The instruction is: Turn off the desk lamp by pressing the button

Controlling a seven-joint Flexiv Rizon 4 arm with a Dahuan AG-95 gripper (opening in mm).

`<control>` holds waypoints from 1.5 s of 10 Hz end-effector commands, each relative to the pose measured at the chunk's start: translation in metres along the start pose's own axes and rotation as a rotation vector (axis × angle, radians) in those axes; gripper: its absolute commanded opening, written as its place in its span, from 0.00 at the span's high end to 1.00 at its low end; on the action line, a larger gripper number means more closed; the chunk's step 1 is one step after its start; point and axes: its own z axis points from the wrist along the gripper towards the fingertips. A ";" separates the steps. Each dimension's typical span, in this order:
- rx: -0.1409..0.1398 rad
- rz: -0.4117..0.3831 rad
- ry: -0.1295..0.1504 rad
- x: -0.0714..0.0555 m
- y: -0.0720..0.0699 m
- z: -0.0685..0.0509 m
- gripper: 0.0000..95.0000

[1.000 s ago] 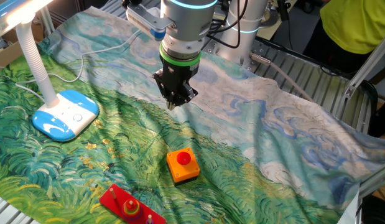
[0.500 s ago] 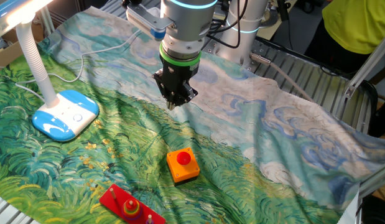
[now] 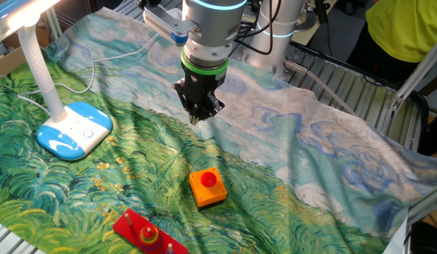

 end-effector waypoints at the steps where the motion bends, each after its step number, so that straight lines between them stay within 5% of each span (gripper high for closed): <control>1: -0.009 -0.019 0.006 -0.002 -0.001 0.005 1.00; 10: -0.011 -0.026 -0.030 -0.004 -0.006 0.008 1.00; 15: 0.002 -0.051 -0.037 -0.027 -0.034 0.019 1.00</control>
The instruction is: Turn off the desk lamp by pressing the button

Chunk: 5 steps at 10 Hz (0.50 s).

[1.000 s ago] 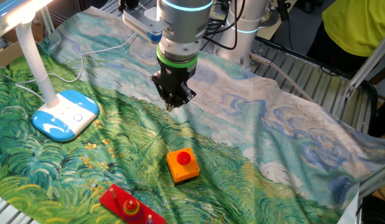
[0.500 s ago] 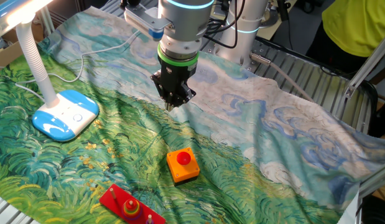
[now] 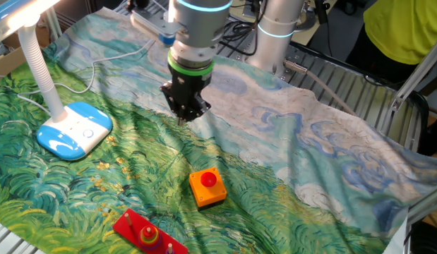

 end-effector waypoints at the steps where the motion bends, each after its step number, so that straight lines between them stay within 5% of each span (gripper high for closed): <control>1: 0.021 0.009 0.012 -0.017 -0.009 -0.001 1.00; 5: 0.043 0.007 0.042 -0.057 -0.040 0.005 1.00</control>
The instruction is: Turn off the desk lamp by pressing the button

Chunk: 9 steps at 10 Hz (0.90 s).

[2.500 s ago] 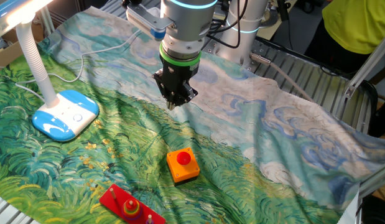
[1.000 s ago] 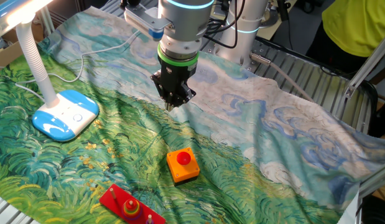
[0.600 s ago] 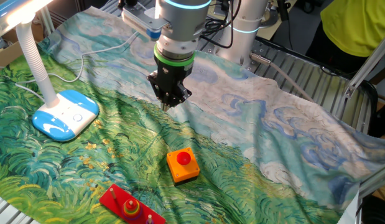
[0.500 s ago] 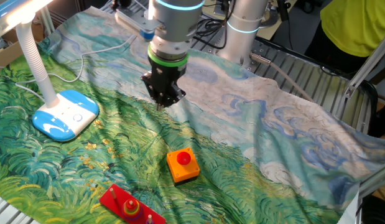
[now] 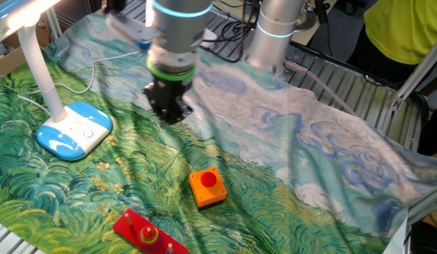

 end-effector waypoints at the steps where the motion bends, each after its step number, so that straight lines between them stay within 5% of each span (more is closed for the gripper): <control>1: 0.021 -0.006 0.007 -0.016 -0.012 0.007 1.00; 4: 0.076 -0.036 0.002 -0.041 -0.033 0.015 1.00; 7: 0.065 -0.059 -0.006 -0.062 -0.054 0.026 1.00; 9: 0.026 -0.039 -0.008 -0.059 -0.054 0.047 1.00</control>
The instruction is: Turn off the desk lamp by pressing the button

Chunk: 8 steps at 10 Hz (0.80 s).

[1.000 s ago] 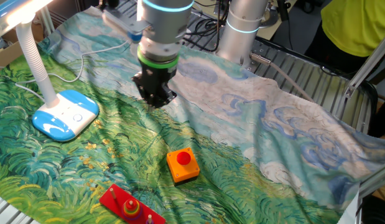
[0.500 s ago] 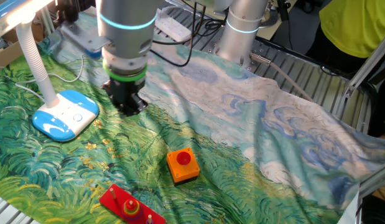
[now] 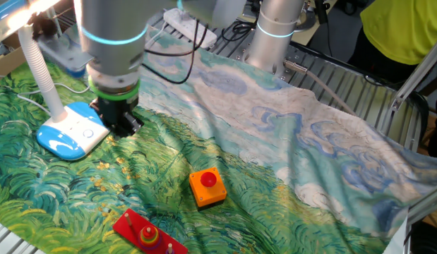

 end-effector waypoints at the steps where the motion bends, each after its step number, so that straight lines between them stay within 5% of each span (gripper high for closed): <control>1: -0.063 0.035 -0.011 0.010 -0.002 0.015 1.00; 5: -0.066 0.025 -0.002 0.010 -0.004 0.010 1.00; 8: -0.046 0.031 0.034 0.009 -0.004 0.006 1.00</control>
